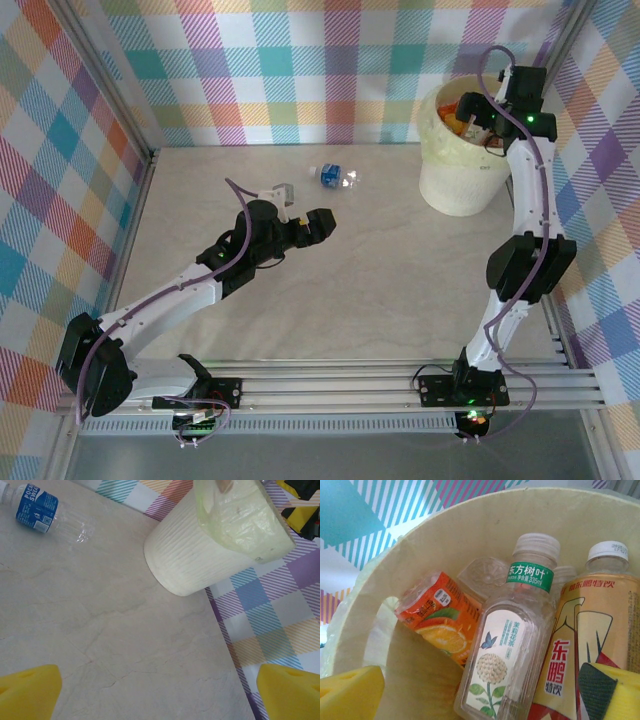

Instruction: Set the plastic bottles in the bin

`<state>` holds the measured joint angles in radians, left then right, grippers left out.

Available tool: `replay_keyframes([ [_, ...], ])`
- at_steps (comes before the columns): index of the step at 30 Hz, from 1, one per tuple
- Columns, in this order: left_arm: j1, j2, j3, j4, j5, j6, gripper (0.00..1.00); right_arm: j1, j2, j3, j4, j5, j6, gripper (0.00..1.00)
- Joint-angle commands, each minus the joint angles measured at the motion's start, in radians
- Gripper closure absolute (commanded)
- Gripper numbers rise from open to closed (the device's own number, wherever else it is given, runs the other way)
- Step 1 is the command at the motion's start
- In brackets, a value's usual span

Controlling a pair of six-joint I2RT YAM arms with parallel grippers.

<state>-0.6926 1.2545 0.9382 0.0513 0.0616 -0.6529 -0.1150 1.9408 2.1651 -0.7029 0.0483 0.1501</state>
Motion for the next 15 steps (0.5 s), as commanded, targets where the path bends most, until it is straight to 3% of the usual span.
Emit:
replay_keyframes([
  [1,-0.008,-0.010,-0.009,-0.014,-0.018,0.019,0.00,-0.004,-0.081,-0.041,0.032,-0.054,0.005,0.00],
  [15,-0.008,0.063,0.038,-0.105,-0.138,-0.053,0.00,0.081,-0.323,-0.398,0.296,-0.283,-0.016,0.00],
])
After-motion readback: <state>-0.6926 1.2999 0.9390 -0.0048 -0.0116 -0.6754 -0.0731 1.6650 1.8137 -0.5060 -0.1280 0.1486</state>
